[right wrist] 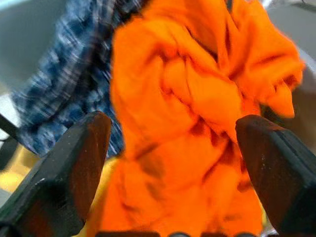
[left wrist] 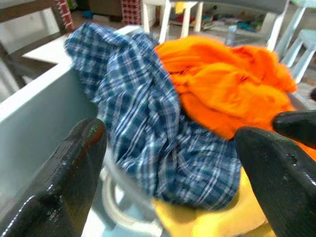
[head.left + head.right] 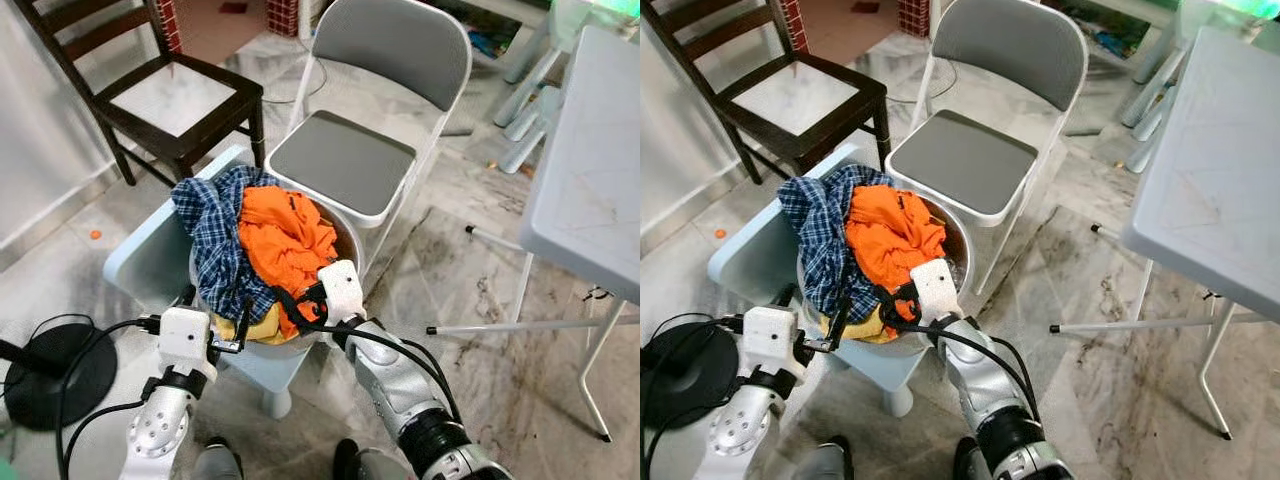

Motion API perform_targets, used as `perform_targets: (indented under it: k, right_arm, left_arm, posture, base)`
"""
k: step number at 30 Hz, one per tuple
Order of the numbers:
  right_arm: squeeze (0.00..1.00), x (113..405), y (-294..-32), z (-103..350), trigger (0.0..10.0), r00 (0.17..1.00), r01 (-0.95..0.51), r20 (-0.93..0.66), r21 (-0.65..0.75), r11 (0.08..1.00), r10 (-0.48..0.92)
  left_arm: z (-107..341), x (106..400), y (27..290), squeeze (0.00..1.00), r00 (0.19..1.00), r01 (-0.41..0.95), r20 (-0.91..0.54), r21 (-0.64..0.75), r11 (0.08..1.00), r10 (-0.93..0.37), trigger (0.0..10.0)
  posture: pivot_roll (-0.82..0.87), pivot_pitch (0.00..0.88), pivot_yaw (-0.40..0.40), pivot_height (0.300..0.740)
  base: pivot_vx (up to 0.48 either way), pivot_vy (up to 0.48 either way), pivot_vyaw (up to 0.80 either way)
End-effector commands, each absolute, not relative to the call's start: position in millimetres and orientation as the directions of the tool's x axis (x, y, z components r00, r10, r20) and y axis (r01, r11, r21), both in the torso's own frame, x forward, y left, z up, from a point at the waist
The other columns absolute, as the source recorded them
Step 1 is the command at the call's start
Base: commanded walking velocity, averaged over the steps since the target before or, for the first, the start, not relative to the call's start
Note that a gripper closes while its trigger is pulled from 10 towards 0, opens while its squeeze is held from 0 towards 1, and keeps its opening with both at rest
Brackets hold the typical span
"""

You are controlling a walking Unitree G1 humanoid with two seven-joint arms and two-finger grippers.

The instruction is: Hang hanger

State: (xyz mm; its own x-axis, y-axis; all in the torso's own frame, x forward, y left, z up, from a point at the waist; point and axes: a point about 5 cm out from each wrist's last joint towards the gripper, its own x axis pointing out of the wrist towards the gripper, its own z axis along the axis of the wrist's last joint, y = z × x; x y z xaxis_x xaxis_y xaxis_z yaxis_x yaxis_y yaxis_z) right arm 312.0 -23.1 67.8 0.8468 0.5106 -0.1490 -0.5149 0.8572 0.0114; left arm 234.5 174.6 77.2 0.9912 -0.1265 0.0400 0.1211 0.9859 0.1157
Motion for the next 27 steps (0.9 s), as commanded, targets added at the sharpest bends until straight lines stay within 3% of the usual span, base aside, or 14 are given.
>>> perform_targets:
  k: [1,2,3,4,5,15,27]
  right_arm:
    - [0.00,308,-1,68,10.0,0.836,-0.531,-0.148,0.022,0.847,0.528]
    - [0.00,308,1,68,10.0,0.840,-0.528,-0.152,-0.003,0.849,0.522]
    - [0.00,309,3,67,4.7,0.852,-0.513,-0.156,-0.054,0.857,0.500]
    - [0.00,309,3,66,0.5,0.862,-0.498,-0.157,-0.081,0.863,0.482]
    - [0.00,310,3,66,0.0,0.864,-0.493,-0.163,-0.085,0.866,0.476]
    - [0.00,312,-1,59,0.0,0.879,-0.456,-0.195,-0.070,0.887,0.436]
    - [0.00,310,-6,51,0.0,0.866,-0.445,-0.234,0.044,0.894,0.443]
  left_arm:
    - [75,228,175,0.00,0.993,0.118,0.015,0.115,0.986,-0.121,10.0]
    - [75,227,176,0.00,0.993,0.115,0.010,0.118,0.986,-0.117,10.0]
    - [76,224,177,0.00,0.994,0.110,0.004,0.119,0.987,-0.111,10.0]
    - [76,223,177,0.00,0.994,0.108,0.000,0.120,0.987,-0.109,10.0]
    - [76,223,177,0.00,0.994,0.107,0.000,0.120,0.987,-0.108,10.0]
    - [82,226,176,0.00,0.994,0.107,-0.001,0.125,0.986,-0.108,10.0]
    - [82,232,172,0.00,0.993,0.114,-0.002,0.125,0.986,-0.115,10.0]
  posture:
    - [0.42,0.319,-0.114,0.740]
    - [0.42,0.320,-0.113,0.740]
    - [0.42,0.320,-0.111,0.740]
    - [0.43,0.322,-0.111,0.740]
    - [0.43,0.323,-0.110,0.740]
    - [0.44,0.319,-0.099,0.740]
    - [0.42,0.311,-0.106,0.740]
  base:
    - [0.000,0.000,0.00]
    - [0.000,0.000,0.00]
    - [0.000,0.000,0.00]
    - [0.000,0.000,0.00]
    - [0.000,0.000,0.00]
    - [0.000,0.000,0.00]
    - [0.000,0.000,0.00]
